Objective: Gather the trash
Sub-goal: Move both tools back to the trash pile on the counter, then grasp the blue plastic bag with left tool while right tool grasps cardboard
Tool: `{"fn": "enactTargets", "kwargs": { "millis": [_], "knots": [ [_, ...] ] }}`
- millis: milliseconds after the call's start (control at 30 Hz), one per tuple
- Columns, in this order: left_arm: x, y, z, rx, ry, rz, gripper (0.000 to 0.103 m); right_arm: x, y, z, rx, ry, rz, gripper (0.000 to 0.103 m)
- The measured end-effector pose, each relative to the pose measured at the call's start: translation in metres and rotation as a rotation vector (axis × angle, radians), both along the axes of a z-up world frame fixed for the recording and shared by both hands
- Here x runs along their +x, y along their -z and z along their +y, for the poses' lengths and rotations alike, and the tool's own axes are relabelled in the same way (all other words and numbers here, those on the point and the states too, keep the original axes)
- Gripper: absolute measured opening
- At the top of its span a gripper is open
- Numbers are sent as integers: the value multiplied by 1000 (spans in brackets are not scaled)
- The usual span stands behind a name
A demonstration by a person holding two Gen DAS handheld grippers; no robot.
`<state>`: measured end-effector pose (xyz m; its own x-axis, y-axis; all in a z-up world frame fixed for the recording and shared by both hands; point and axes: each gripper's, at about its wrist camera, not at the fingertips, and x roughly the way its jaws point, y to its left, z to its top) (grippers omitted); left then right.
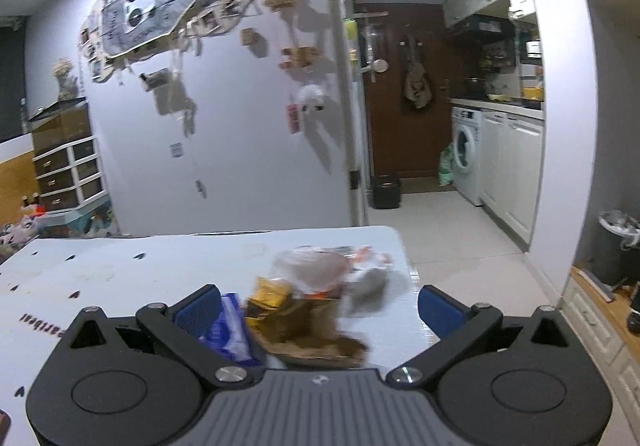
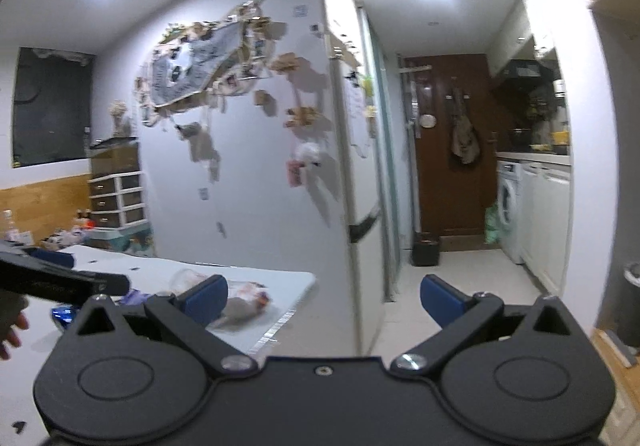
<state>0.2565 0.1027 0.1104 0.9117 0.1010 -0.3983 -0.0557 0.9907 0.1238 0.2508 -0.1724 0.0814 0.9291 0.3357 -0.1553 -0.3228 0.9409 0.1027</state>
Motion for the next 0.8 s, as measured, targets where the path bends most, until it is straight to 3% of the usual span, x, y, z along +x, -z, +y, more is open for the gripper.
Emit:
{"fn": "enactTargets", "kwargs": {
  "millis": [267, 600, 800],
  "knots": [
    [42, 30, 67, -112, -57, 73, 103, 18, 13, 53, -23, -126, 57, 103],
    [84, 77, 115, -287, -79, 153, 103, 49, 39, 100, -66, -245, 109, 103],
    [91, 77, 130, -235, -67, 132, 103, 79, 48, 133, -135, -299, 151, 103]
  ]
}}
